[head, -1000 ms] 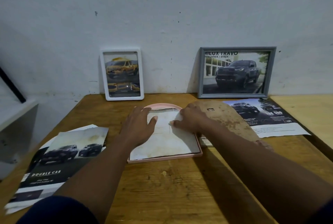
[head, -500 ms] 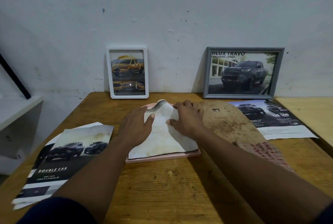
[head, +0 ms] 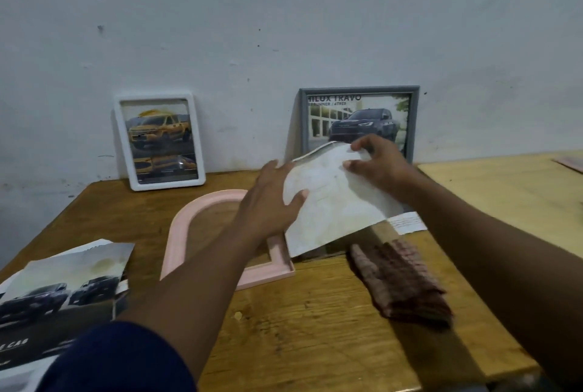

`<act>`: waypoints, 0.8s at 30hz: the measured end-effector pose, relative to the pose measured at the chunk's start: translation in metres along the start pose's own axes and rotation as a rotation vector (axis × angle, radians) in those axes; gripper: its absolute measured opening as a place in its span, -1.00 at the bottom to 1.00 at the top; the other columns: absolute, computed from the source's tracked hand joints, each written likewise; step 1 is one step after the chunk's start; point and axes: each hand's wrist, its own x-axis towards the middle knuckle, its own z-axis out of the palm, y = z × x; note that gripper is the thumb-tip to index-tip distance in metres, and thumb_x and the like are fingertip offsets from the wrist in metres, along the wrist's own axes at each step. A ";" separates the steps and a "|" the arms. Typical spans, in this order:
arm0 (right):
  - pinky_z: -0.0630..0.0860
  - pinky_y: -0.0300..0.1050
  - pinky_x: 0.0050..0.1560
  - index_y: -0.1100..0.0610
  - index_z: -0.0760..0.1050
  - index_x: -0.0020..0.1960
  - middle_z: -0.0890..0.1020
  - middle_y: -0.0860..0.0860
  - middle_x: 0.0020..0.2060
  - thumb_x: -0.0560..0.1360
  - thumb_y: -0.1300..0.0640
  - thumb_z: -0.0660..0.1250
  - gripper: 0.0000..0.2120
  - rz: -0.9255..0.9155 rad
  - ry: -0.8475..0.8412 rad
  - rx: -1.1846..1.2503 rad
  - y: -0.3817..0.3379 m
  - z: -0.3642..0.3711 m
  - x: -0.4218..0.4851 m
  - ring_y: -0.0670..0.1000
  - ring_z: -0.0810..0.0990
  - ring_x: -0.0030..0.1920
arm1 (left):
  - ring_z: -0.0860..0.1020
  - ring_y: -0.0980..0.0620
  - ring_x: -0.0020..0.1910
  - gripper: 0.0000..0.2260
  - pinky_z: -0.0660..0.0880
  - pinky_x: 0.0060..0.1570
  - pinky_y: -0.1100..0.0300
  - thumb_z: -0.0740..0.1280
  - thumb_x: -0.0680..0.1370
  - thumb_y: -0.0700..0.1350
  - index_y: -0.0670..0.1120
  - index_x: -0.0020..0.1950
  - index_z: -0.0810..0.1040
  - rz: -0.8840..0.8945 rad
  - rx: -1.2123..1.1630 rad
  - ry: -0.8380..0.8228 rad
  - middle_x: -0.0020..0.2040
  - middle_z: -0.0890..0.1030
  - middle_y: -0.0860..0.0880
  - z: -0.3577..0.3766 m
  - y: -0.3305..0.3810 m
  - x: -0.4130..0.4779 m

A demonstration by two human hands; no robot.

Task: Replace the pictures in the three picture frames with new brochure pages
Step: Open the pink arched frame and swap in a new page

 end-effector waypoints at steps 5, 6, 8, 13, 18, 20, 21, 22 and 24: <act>0.45 -0.08 -0.08 0.04 0.57 0.10 0.57 0.11 0.14 0.45 -0.01 0.50 -0.72 0.147 0.058 -0.294 0.073 -0.077 0.008 0.14 0.55 0.04 | 0.27 -0.07 0.53 -0.43 0.29 0.44 0.00 0.27 0.56 0.26 0.07 0.52 0.37 0.212 0.044 -0.162 0.55 0.31 -0.01 0.058 0.065 0.024; 0.41 -0.10 -0.06 0.03 0.57 0.12 0.58 0.12 0.17 0.44 -0.05 0.51 -0.69 0.173 0.040 -0.375 0.086 -0.086 0.010 0.16 0.55 0.09 | 0.30 -0.07 0.50 -0.43 0.31 0.42 0.00 0.27 0.55 0.28 0.06 0.50 0.40 0.247 0.063 -0.208 0.52 0.37 -0.01 0.071 0.076 0.029; 0.41 -0.04 0.05 0.02 0.52 0.26 0.53 0.16 0.28 0.44 -0.17 0.46 -0.52 0.251 -0.024 -0.582 0.106 -0.095 0.010 0.21 0.49 0.24 | 0.37 -0.07 0.44 -0.45 0.35 0.37 -0.03 0.27 0.55 0.28 0.05 0.46 0.45 0.288 0.126 -0.312 0.45 0.46 -0.01 0.091 0.095 0.034; 0.37 0.18 0.27 -0.07 0.44 0.38 0.37 0.05 0.45 0.50 -0.23 0.33 -0.50 0.145 -0.067 -0.746 0.128 -0.075 -0.003 0.20 0.36 0.38 | 0.47 -0.18 0.29 -0.54 0.43 0.21 -0.09 0.17 0.61 0.25 0.01 0.37 0.52 0.298 0.393 -0.425 0.33 0.51 -0.09 0.116 0.123 0.041; 0.38 0.24 0.33 -0.10 0.46 0.37 0.48 -0.01 0.40 0.56 -0.15 0.19 -0.59 0.174 -0.248 -0.698 0.142 -0.061 -0.003 0.10 0.42 0.38 | 0.37 -0.14 0.44 -0.57 0.34 0.36 -0.08 0.09 0.64 -0.01 0.01 0.51 0.39 0.262 0.290 -0.466 0.49 0.40 -0.08 0.123 0.122 0.049; 0.27 0.29 0.38 -0.10 0.38 0.45 0.33 -0.01 0.51 0.61 -0.05 0.19 -0.59 0.156 -0.230 -0.792 0.146 -0.064 0.001 0.10 0.28 0.49 | 0.30 -0.08 0.51 -0.53 0.28 0.44 -0.03 0.12 0.64 -0.05 0.00 0.57 0.31 0.219 0.178 -0.469 0.57 0.32 -0.03 0.121 0.121 0.051; 0.25 0.31 0.37 -0.11 0.37 0.47 0.27 -0.01 0.54 0.61 -0.01 0.19 -0.58 0.149 -0.219 -0.837 0.148 -0.066 0.004 0.11 0.24 0.51 | 0.30 -0.07 0.51 -0.53 0.29 0.45 -0.02 0.13 0.63 -0.05 -0.01 0.56 0.32 0.209 0.154 -0.459 0.56 0.32 -0.03 0.121 0.121 0.052; 0.25 0.31 0.36 -0.11 0.37 0.47 0.25 0.00 0.55 0.61 0.01 0.20 -0.58 0.150 -0.210 -0.860 0.149 -0.068 0.005 0.12 0.23 0.52 | 0.34 -0.08 0.48 -0.55 0.33 0.42 -0.02 0.15 0.63 -0.05 -0.02 0.54 0.37 0.205 0.155 -0.448 0.53 0.37 -0.03 0.122 0.119 0.053; 0.28 0.29 0.34 -0.10 0.39 0.46 0.27 0.01 0.54 0.60 0.04 0.20 -0.58 0.145 -0.182 -0.851 0.150 -0.068 0.006 0.15 0.27 0.49 | 0.45 -0.11 0.37 -0.62 0.43 0.32 -0.06 0.17 0.62 -0.04 -0.06 0.42 0.49 0.209 0.200 -0.440 0.41 0.50 -0.05 0.124 0.118 0.054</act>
